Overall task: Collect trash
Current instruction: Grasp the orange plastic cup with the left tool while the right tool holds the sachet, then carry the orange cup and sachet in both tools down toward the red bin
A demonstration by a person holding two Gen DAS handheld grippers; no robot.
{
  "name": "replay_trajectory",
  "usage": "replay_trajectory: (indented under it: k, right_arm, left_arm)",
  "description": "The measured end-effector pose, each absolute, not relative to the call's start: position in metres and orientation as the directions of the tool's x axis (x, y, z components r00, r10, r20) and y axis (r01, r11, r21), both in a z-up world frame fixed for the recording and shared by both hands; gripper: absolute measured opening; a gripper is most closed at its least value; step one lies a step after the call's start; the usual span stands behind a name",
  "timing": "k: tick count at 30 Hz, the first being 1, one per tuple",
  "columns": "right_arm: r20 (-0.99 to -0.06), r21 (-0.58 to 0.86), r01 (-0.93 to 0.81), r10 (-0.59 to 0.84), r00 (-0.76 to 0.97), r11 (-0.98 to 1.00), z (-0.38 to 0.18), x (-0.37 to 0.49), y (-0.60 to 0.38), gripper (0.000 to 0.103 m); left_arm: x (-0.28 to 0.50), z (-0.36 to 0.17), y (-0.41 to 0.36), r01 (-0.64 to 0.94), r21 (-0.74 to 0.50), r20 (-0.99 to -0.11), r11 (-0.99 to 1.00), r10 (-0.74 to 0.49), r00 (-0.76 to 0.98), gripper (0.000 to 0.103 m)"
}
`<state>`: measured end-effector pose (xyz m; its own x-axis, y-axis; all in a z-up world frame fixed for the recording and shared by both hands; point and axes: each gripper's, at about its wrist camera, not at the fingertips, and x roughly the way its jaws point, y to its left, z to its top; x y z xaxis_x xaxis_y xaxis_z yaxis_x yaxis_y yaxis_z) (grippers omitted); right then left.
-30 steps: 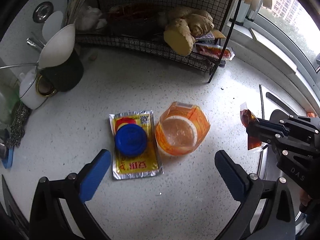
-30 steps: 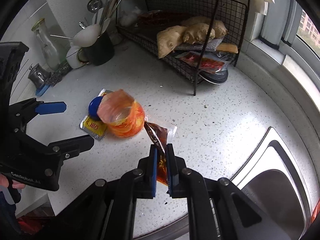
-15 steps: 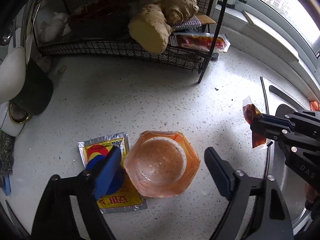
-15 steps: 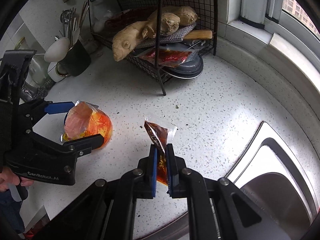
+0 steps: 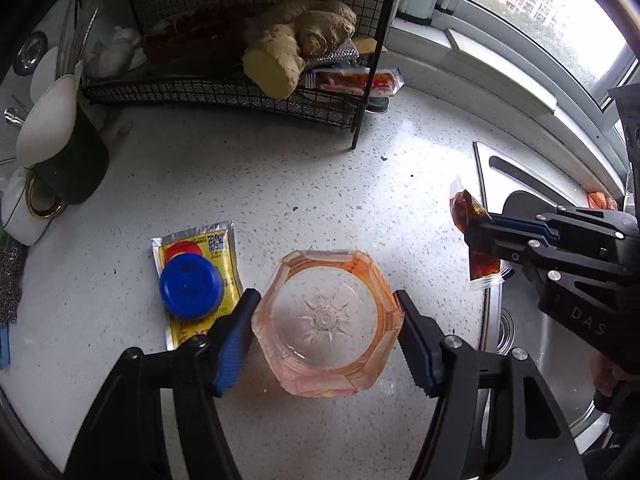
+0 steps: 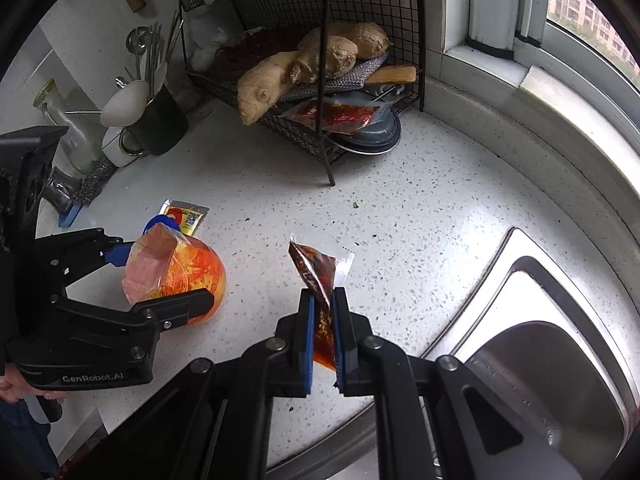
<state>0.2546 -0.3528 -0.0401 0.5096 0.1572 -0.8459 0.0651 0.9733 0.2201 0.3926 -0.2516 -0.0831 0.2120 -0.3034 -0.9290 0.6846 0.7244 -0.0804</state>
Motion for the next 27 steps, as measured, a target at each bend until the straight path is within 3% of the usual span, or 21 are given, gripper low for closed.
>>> replay_trajectory:
  k: [13,27]
  right_arm:
    - [-0.816,0.183,-0.008,0.156,0.557,0.983,0.009,0.199,-0.276,0.007]
    - [-0.765,0.165,-0.148,0.221,0.605,0.975,0.035,0.126,-0.159,0.007]
  left_arm:
    - [0.326,-0.004,-0.15,0.636,-0.065,-0.876,0.769,-0.35,0.333,0.064]
    - [0.222,0.031,-0.017,0.541,-0.044,-0.842,0.84,-0.323,0.433,0.064]
